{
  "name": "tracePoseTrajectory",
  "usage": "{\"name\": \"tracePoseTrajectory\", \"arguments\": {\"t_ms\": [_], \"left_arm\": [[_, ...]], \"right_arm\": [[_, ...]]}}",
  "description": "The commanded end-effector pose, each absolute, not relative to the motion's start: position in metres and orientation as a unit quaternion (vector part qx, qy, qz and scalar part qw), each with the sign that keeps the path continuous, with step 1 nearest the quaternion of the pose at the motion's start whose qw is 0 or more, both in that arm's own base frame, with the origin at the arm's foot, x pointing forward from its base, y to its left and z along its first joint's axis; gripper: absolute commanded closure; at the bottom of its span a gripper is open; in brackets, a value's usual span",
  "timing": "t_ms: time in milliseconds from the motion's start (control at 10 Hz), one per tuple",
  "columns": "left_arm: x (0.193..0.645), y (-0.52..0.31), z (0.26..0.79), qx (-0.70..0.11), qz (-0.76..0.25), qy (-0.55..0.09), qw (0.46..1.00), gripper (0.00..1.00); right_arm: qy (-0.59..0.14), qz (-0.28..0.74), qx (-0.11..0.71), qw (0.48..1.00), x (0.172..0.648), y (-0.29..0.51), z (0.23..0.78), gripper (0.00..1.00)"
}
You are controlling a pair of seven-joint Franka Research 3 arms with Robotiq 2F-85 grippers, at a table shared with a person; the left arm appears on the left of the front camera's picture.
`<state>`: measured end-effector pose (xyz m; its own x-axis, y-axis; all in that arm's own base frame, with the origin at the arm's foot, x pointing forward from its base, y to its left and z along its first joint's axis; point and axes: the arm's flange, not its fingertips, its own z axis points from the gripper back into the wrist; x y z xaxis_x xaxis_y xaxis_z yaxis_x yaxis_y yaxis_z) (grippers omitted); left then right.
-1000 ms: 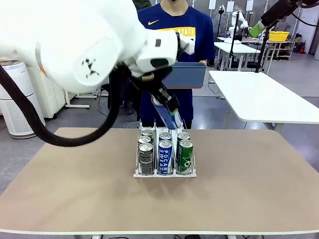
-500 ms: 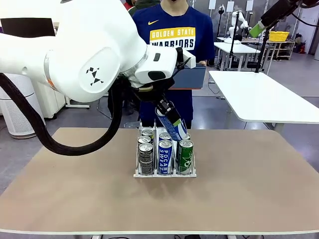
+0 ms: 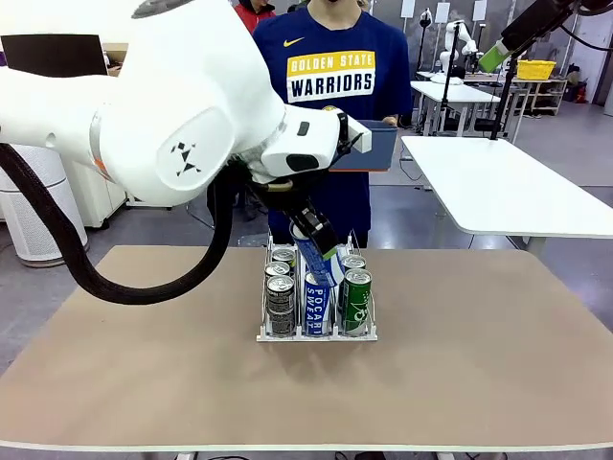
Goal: Fill the beverage cans into the dispenser.
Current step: Place the picked Ionic drink in the line of the Automatic Can Dispenser with the same cans.
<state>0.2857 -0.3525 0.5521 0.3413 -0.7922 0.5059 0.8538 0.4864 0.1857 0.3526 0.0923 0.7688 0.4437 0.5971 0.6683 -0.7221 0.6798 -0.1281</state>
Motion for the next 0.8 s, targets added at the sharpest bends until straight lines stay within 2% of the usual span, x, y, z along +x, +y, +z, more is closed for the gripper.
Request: {"name": "tracePoseTrajectory", "arguments": {"t_ms": [0,200,400,600,700], "left_arm": [[0.279,-0.365,0.533,-0.018,-0.447,-0.284,0.848,0.57],[0.269,-0.371,0.509,-0.010,-0.441,-0.279,0.853,0.57],[0.269,-0.371,0.490,-0.027,-0.451,-0.287,0.845,0.57],[0.281,-0.368,0.471,-0.063,-0.469,-0.262,0.841,0.57],[0.266,-0.371,0.486,-0.028,-0.453,-0.268,0.849,0.57]], "right_arm": [[-0.355,0.390,0.088,0.845,0.352,0.093,0.769,0.00],[-0.355,0.390,0.088,0.845,0.352,0.093,0.769,0.00],[-0.355,0.390,0.088,0.845,0.352,0.093,0.769,0.00],[-0.355,0.390,0.088,0.845,0.352,0.093,0.769,0.00],[-0.355,0.390,0.088,0.845,0.352,0.093,0.769,0.00]]}}
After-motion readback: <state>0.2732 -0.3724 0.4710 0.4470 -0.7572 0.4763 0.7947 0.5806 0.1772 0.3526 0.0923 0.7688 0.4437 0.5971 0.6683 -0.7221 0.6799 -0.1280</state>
